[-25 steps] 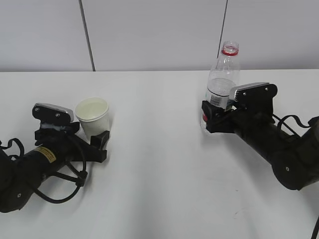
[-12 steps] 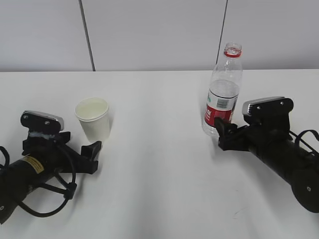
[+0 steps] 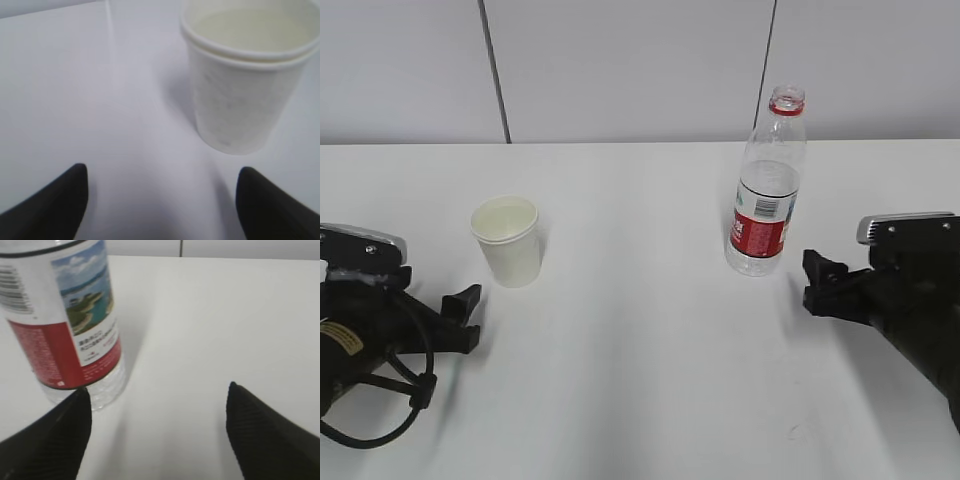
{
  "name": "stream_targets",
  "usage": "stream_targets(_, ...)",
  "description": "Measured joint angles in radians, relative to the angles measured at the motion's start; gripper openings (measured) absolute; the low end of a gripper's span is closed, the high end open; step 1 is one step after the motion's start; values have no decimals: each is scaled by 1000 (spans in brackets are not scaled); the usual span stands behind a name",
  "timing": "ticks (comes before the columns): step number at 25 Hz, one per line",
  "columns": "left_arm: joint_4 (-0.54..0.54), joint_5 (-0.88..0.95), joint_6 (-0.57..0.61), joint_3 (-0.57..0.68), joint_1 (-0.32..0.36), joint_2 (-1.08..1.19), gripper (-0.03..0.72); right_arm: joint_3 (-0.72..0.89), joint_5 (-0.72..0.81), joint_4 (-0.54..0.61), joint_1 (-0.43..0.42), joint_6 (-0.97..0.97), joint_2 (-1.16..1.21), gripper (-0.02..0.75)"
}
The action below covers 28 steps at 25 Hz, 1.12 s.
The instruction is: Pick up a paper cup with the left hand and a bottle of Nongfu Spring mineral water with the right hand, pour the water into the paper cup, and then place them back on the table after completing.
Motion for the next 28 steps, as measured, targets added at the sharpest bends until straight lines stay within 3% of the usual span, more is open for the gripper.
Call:
stream_targets(7,-73,1,12,13,23,-61,556,47,0,76,-31,-30,-62,604)
stream_targets(18,21,139,13,14,199,-188,556,60,22,15,-184,41,-108,594)
stream_targets(24,32,232,13,12,225,-244,552,-2,241,-36,-245,55,-184,594)
stream_targets(28,33,418,13,-45,226,-288,543,-91,466,-54,-246,54,-251,592)
